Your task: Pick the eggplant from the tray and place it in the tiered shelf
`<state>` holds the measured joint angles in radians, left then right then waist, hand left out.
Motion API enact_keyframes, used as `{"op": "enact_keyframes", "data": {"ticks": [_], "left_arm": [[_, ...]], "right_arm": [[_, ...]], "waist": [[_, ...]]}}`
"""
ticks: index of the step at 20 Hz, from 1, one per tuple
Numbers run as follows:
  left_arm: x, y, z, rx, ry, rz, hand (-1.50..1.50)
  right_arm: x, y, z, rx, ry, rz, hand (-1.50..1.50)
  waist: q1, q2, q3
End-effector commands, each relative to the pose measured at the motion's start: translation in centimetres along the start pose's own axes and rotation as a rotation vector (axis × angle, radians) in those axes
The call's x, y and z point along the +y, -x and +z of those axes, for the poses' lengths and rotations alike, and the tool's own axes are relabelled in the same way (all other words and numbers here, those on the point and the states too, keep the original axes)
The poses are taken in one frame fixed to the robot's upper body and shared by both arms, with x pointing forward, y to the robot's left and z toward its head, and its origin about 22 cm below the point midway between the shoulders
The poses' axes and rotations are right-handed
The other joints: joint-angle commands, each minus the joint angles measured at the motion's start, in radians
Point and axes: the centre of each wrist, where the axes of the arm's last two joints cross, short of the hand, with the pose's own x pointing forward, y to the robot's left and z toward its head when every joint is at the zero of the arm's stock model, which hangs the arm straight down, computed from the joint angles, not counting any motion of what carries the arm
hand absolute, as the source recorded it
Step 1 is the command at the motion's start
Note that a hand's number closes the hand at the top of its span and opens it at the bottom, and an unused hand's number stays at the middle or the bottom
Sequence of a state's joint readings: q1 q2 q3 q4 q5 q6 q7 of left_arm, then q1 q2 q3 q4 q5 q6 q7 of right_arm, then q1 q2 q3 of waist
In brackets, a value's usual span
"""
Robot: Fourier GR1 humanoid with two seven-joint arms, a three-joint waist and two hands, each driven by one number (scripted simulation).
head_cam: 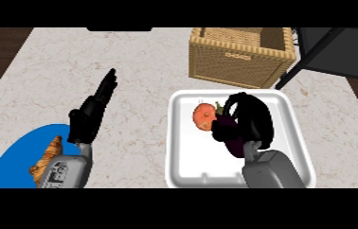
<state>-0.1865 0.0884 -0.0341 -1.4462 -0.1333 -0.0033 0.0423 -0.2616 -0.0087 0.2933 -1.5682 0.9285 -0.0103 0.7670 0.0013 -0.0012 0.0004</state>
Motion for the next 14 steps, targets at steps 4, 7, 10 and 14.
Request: {"op": "enact_keyframes", "data": {"ticks": [4, 7, 10, 14], "left_arm": [[0.4, 0.9, 0.6, -0.001, -0.006, -0.004, 0.00], [0.9, 1.3, 0.0, -0.004, -0.020, -0.005, 0.00], [-0.5, -0.2, 0.0, 0.008, -0.004, 0.008, 0.00], [-1.2, 0.9, 0.0, 0.001, 0.004, -0.002, 0.00]], "right_arm": [[-4.1, -2.7, 2.8, -0.123, 0.214, -0.236, 1.50], [-6.4, -3.8, 4.7, -0.120, 0.279, -0.245, 1.50], [-8.7, -4.2, 5.9, -0.083, 0.362, -0.261, 1.50], [-11.5, -6.7, 5.9, -0.032, 0.491, -0.177, 1.50]], "waist": [[-0.004, -0.002, -0.001], [-0.007, -0.001, -0.001], [-0.006, -0.001, -0.001], [-0.005, 0.000, -0.002]]}}
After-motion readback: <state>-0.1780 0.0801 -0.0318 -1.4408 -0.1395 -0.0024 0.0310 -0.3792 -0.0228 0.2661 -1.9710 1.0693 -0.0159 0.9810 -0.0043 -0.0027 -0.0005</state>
